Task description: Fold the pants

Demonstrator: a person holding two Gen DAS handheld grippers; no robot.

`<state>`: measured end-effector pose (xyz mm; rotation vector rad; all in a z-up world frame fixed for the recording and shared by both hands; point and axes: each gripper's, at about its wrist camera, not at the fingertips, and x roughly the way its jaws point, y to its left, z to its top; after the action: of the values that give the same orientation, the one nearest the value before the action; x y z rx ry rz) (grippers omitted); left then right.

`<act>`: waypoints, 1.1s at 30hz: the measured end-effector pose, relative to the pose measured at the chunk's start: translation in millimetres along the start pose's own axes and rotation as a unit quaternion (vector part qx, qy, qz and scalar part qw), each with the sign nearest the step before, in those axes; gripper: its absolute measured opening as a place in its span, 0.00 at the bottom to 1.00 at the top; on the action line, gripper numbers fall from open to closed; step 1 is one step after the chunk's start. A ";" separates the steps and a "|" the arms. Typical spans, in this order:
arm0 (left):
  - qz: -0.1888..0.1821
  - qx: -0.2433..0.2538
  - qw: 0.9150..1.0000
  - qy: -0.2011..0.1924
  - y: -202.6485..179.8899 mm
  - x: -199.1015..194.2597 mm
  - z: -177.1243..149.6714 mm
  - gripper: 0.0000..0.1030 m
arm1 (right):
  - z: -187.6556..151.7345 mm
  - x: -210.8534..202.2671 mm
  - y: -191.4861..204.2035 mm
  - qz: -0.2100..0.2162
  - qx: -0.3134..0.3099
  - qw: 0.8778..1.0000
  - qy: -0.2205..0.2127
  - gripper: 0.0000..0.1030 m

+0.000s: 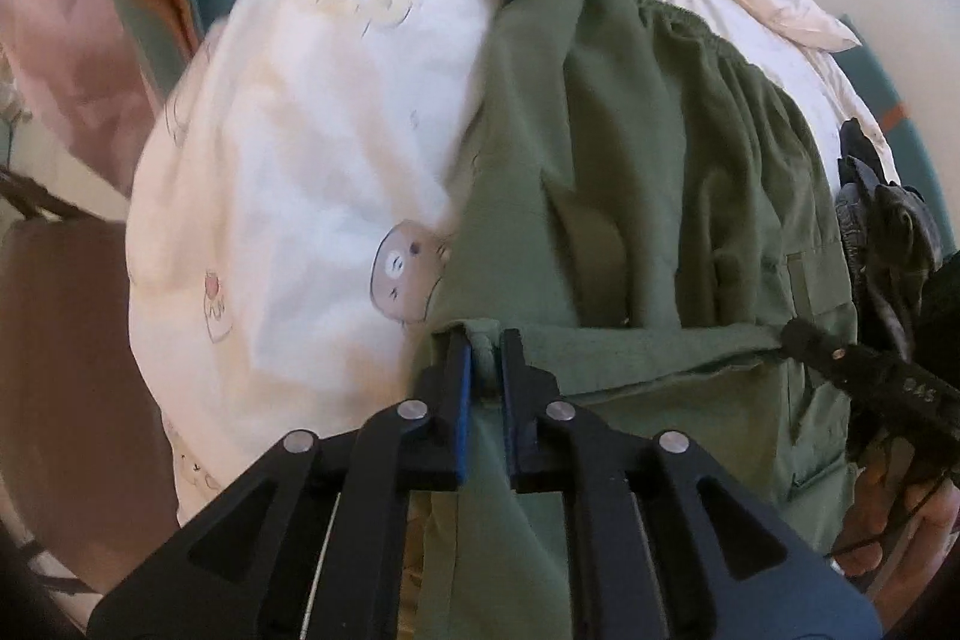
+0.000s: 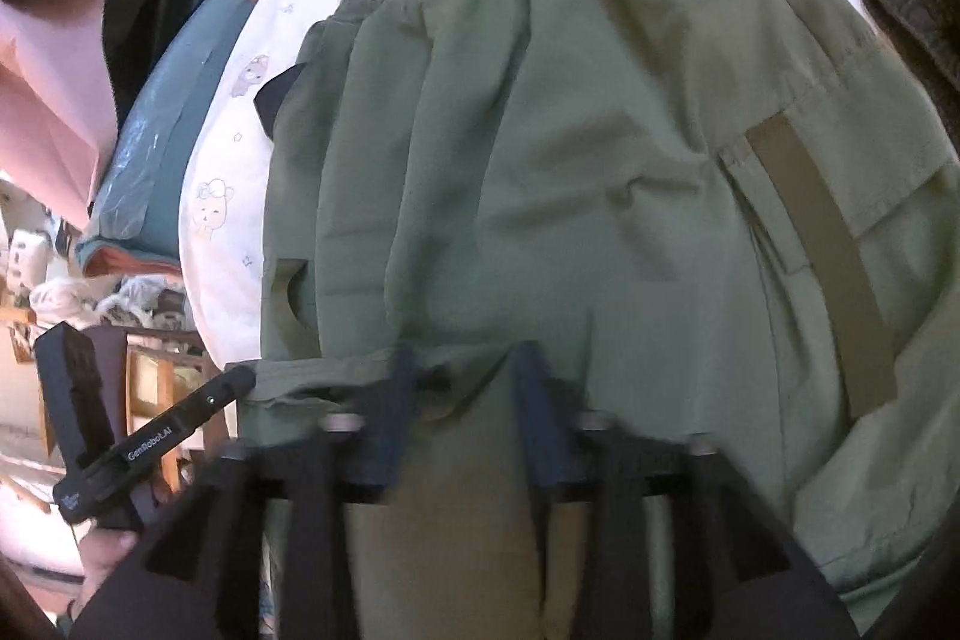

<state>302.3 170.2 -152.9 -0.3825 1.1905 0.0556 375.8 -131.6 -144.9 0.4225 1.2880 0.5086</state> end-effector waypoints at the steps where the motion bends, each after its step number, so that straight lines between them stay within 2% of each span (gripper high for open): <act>1: -0.005 0.003 1.000 -0.006 2.8 -5.2 -2.2 0.21 | 0.7 -7.6 1.2 0.010 -0.008 1.000 -0.007 0.49; 2: -0.004 0.008 1.000 -0.018 4.4 -12.5 -5.9 0.42 | -0.6 -18.1 3.1 0.015 -0.020 0.999 -0.020 0.49; 4: -0.001 0.024 0.998 -0.063 11.6 -35.8 -13.1 0.66 | -5.6 -40.7 8.5 0.004 -0.065 0.996 -0.052 0.49; 6: -0.010 0.046 0.994 -0.098 18.0 -51.1 -19.0 0.69 | -11.1 -46.5 13.5 -0.009 -0.115 0.992 -0.050 0.49; 8: -0.011 0.084 0.992 -0.092 21.9 -49.7 -21.7 0.69 | -15.3 -39.0 14.7 -0.030 -0.157 0.987 -0.031 0.49; 10: 0.007 0.111 0.990 -0.082 22.6 -38.2 -23.8 0.69 | -15.9 -24.4 10.4 -0.045 -0.168 0.985 -0.009 0.49; 12: 0.006 0.116 0.991 -0.072 23.4 -25.1 -20.1 0.67 | -12.0 -9.8 5.1 -0.039 -0.158 0.987 0.002 0.48; 16: -0.053 0.085 0.993 -0.056 15.7 -6.3 -7.4 0.51 | -2.0 5.6 -1.9 -0.005 -0.126 0.992 -0.002 0.48; 17: -0.056 0.087 0.993 -0.057 12.9 -5.1 -6.3 0.43 | -0.8 8.1 -2.8 0.001 -0.122 0.993 -0.002 0.49; 18: -0.057 0.092 0.992 -0.059 8.4 -1.9 -4.4 0.35 | -1.3 11.0 -3.3 0.003 -0.123 0.992 -0.001 0.43; 19: -0.054 0.094 0.993 -0.055 3.5 1.0 -3.9 0.13 | -1.7 12.5 -2.3 0.009 -0.126 0.992 0.001 0.29; 20: -0.052 0.093 0.993 -0.048 1.8 4.3 -2.5 0.01 | -2.9 11.8 1.3 0.014 -0.134 0.991 -0.002 0.21; 21: -0.058 0.092 0.993 -0.050 0.3 3.0 -3.4 0.00 | -5.3 8.3 6.8 0.011 -0.150 0.989 -0.012 0.08; 22: -0.064 0.101 0.991 -0.060 -2.7 -2.8 -4.9 0.00 | -7.7 3.1 11.4 0.014 -0.164 0.986 -0.020 0.00; 24: -0.063 0.126 0.987 -0.081 -9.7 -17.1 -8.7 0.00 | -12.3 -12.0 20.9 0.027 -0.189 0.981 -0.039 0.00; 26: -0.088 0.131 0.984 -0.077 -12.1 -29.6 -11.4 0.00 | -15.5 -28.2 28.7 0.040 -0.203 0.977 -0.052 0.00; 29: -0.093 0.142 0.980 -0.100 -16.2 -56.6 -11.5 0.00 | -17.5 -54.0 42.1 0.059 -0.217 0.972 -0.074 0.00; 33: -0.107 0.137 0.973 -0.151 -23.4 -97.5 11.8 0.00 | -3.7 -86.1 62.2 0.073 -0.231 0.964 -0.112 0.00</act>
<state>281.7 167.5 -54.1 -0.2454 0.8367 -0.2291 347.8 -130.3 -42.4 0.1761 0.8870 0.8381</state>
